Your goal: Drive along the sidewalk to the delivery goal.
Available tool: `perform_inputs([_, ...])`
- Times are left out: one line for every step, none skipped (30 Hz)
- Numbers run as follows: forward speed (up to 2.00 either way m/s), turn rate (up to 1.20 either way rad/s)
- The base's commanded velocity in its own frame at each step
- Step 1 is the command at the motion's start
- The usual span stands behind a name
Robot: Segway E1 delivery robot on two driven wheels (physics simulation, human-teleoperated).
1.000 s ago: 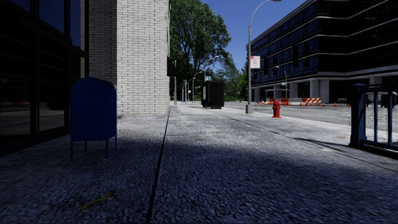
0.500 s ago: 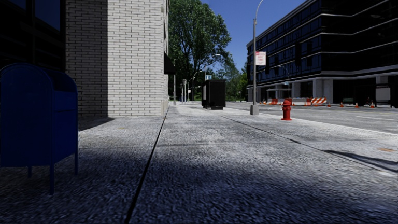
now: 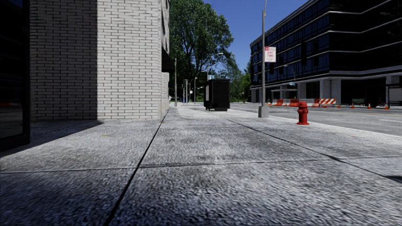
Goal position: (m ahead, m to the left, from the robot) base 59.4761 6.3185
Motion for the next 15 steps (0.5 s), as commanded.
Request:
perform_inputs([2.0, 0.0])
perform_inputs([2.0, 0.0])
perform_inputs([2.0, 0.0])
perform_inputs([2.0, 0.0])
perform_inputs([2.0, 0.0])
perform_inputs([2.0, 0.0])
perform_inputs([2.0, 0.0])
perform_inputs([2.0, 0.0])
perform_inputs([2.0, 0.0])
perform_inputs([2.0, 0.0])
perform_inputs([2.0, 0.0])
perform_inputs([2.0, 0.0])
perform_inputs([2.0, 0.0])
perform_inputs([2.0, 0.0])
perform_inputs([2.0, 0.0])
